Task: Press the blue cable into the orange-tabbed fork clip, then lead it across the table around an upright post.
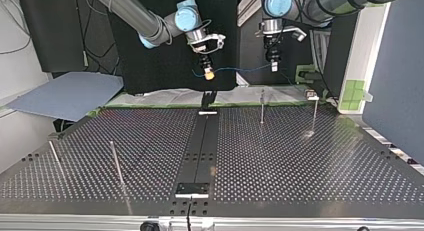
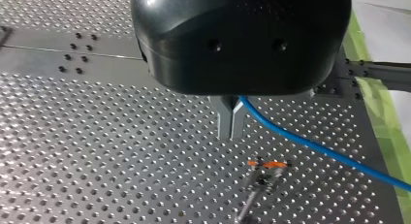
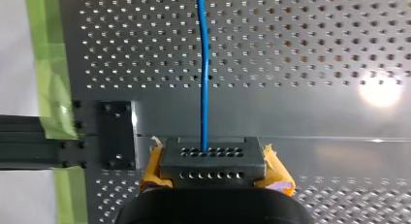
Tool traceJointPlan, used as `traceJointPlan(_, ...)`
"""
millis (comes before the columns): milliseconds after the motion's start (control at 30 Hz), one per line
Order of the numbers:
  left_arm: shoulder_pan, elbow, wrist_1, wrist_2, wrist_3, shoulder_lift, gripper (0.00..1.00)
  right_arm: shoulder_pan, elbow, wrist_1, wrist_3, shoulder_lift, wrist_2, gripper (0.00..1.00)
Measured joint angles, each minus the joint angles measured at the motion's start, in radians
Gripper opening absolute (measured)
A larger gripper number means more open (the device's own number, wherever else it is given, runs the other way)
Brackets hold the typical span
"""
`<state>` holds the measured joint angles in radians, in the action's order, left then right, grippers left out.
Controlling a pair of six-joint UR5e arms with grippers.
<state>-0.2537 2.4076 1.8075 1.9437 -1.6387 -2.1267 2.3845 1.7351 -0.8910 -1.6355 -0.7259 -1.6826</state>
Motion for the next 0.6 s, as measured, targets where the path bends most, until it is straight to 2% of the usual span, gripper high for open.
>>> traceJointPlan(333,0.022,-0.040,-0.007,-0.044,-0.016,-0.087,0.00,-0.012,-0.090,0.069,-0.006,0.091,0.006,0.00)
traceJointPlan(600,0.049,-0.075,-0.002,-0.059,-0.030,-0.120,0.00,-0.020,-0.163,0.092,-0.006,0.109,0.007,0.00)
